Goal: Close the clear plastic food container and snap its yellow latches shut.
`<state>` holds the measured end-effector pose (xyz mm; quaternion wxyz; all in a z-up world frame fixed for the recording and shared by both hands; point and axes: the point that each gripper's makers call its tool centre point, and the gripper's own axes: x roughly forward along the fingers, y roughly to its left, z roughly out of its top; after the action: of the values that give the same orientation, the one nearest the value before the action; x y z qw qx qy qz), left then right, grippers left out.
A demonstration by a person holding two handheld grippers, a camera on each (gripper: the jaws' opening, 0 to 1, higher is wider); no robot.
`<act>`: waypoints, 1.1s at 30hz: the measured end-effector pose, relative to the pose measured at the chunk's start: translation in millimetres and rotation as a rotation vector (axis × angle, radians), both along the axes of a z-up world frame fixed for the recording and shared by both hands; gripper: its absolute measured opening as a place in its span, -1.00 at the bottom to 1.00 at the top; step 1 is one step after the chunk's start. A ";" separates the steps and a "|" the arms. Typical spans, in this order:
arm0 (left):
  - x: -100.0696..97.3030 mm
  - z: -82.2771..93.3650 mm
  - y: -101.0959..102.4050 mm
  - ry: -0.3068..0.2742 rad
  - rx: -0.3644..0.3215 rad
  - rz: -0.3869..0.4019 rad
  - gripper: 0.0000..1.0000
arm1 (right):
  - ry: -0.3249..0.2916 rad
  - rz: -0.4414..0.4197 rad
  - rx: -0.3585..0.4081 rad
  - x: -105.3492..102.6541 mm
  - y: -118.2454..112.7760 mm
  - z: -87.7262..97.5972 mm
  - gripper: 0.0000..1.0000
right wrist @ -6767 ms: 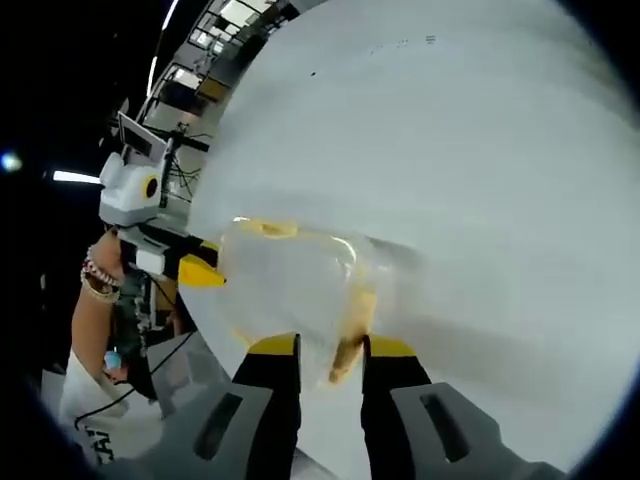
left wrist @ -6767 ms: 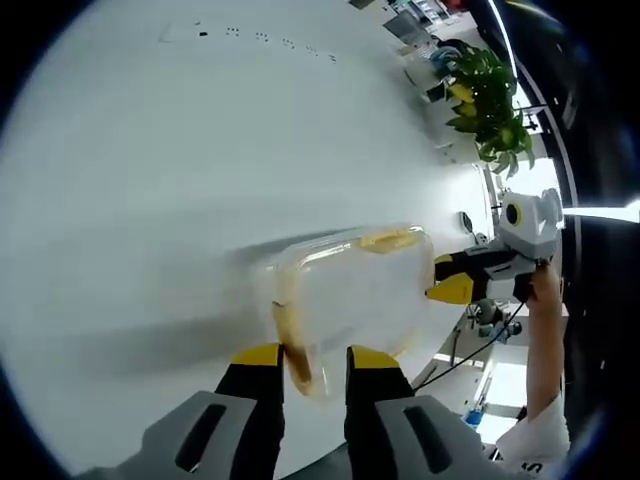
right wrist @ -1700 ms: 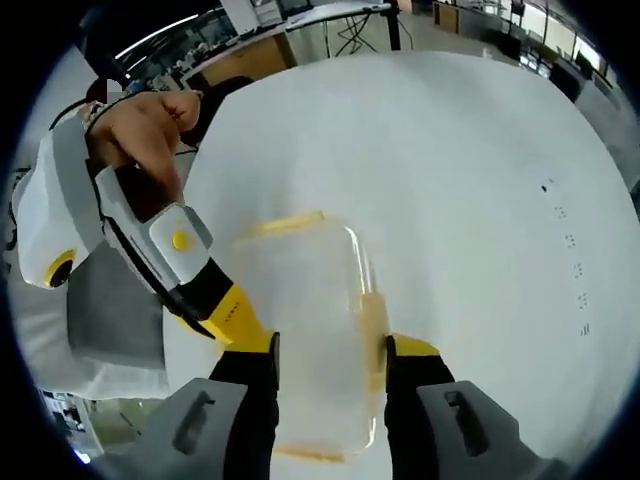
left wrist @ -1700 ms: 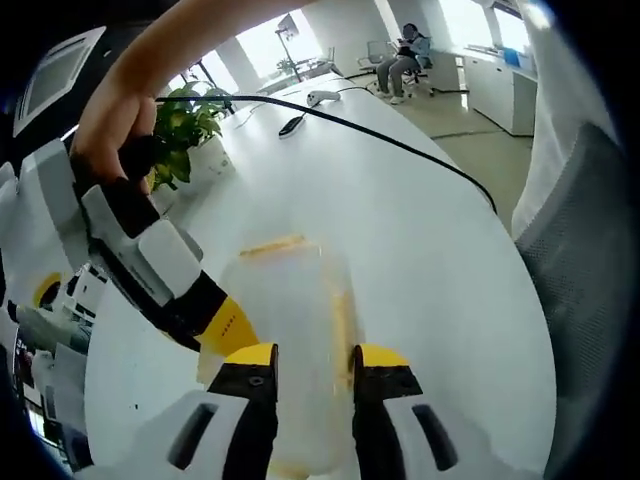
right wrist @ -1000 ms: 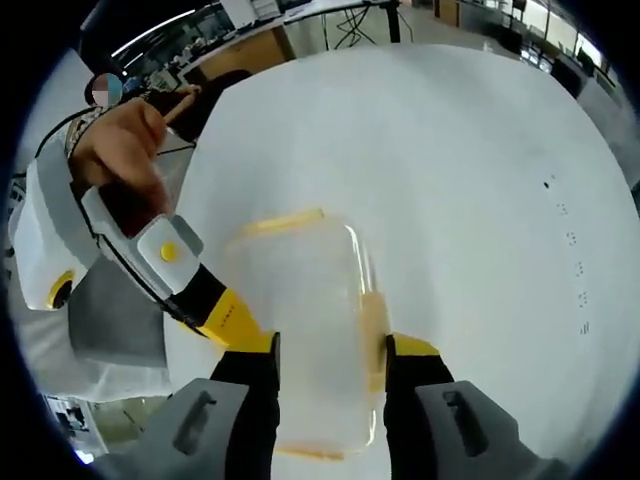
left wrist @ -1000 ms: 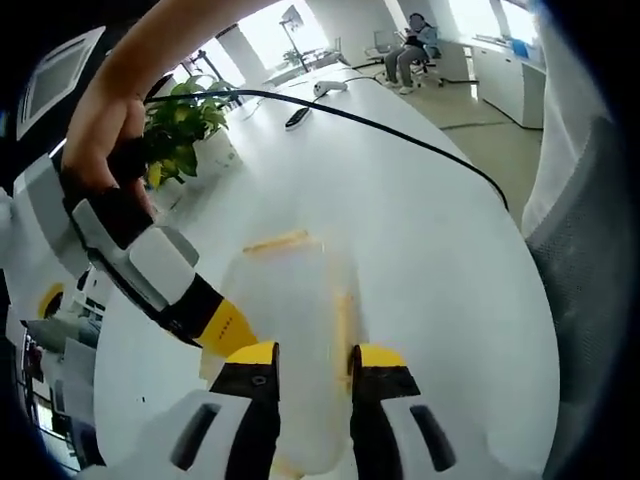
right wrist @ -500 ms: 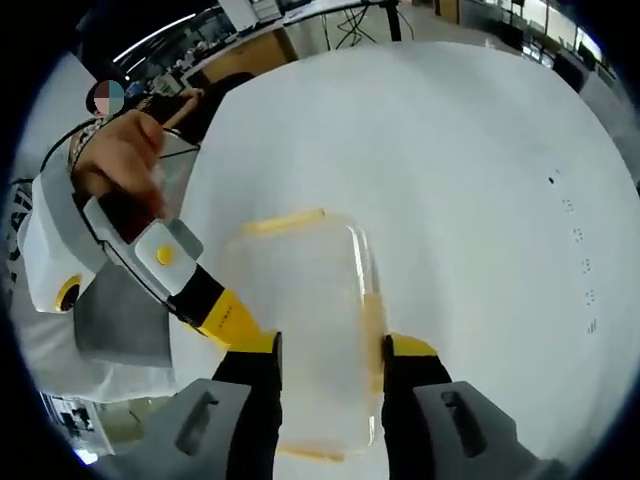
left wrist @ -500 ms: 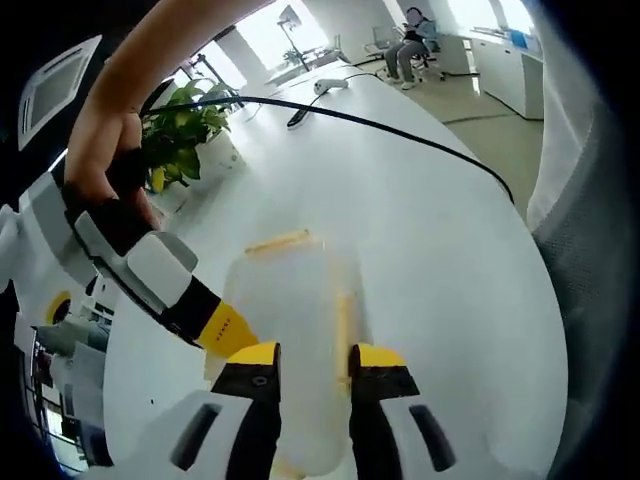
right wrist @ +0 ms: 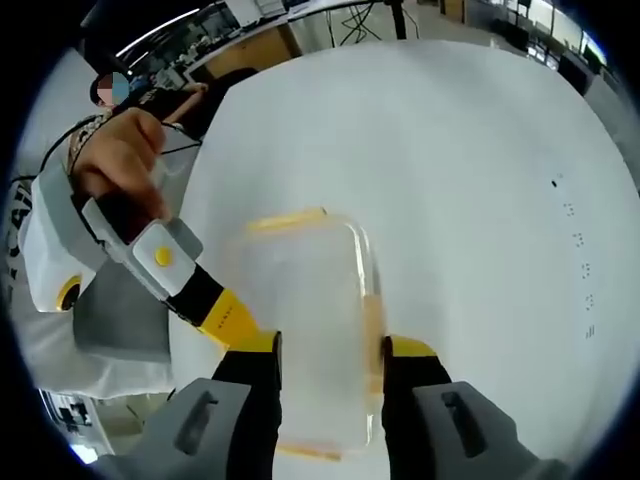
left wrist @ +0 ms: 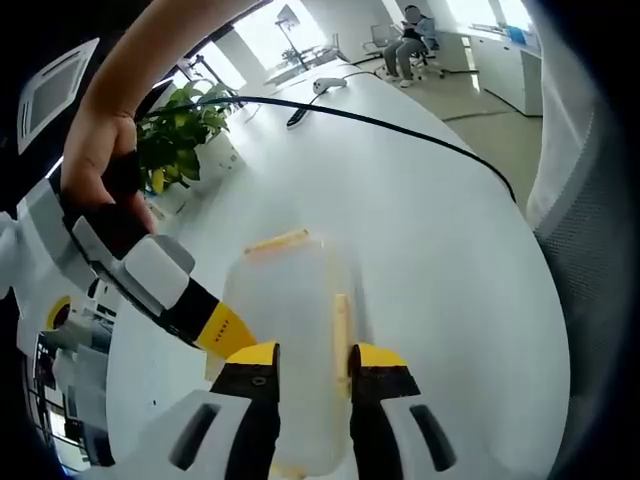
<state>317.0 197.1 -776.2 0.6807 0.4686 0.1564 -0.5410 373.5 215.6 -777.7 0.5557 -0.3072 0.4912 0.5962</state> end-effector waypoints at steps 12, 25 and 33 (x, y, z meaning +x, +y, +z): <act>1.1 -0.5 -1.0 -0.018 0.016 0.002 -0.61 | -0.152 0.018 -0.092 -3.3 -0.6 3.2 -0.32; 0.8 -1.7 -0.1 -0.054 0.044 -0.011 -0.61 | -0.116 0.024 -0.137 6.0 0.6 0.7 -0.56; 1.8 -1.2 -0.4 -0.065 0.053 -0.005 -0.60 | 0.001 0.010 -0.112 13.5 1.9 -1.6 -0.46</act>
<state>318.8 196.7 -777.4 0.6716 0.5041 0.1473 -0.5227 387.0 217.6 -779.3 0.5344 -0.3399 0.5227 0.5707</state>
